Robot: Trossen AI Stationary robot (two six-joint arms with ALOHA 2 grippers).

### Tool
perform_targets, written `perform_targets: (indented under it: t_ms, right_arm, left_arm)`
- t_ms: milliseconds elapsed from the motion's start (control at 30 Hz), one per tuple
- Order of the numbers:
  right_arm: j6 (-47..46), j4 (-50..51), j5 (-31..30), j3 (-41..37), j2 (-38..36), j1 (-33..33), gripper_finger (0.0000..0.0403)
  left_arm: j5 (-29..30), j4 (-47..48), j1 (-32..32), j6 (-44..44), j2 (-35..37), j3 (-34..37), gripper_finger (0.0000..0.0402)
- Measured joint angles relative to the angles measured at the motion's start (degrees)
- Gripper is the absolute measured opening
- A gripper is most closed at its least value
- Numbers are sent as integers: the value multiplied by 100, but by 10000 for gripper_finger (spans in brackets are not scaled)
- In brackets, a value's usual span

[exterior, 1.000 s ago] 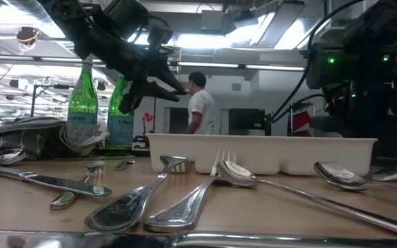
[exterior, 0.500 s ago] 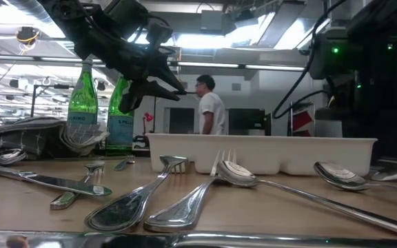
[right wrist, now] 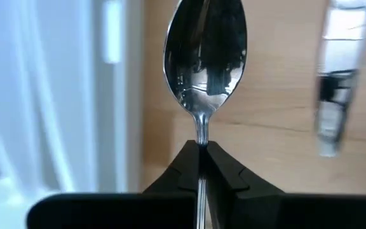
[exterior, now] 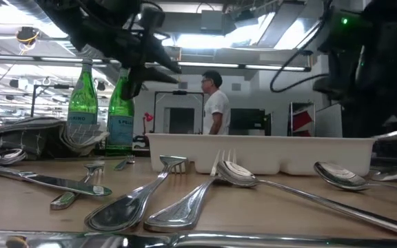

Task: Sort silverware
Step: Put the silver spoon into the silverware tray

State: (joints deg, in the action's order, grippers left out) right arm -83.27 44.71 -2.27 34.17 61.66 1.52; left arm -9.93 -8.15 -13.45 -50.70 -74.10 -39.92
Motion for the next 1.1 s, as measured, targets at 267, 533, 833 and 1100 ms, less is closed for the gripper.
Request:
perform_targets:
  t_ms: [267, 533, 833, 1100]
  right_arm:
    - [133, -1388, 35, 2, -280, 0, 11]
    - [310, -3759, -434, 7, 146, -4, 12]
    - [423, -6157, -721, 177, 1532, -4, 12]
    - [1070, -5983, -570, 1765, 3081, -2, 12]
  left_arm:
    - [9, 855, -59, 258, 808, -2, 82]
    - [187, 1981, -59, 317, 1450, -2, 82]
    - [485, 2444, -59, 317, 1626, -2, 82]
    - [511, 2438, -59, 448, 1625, -2, 82]
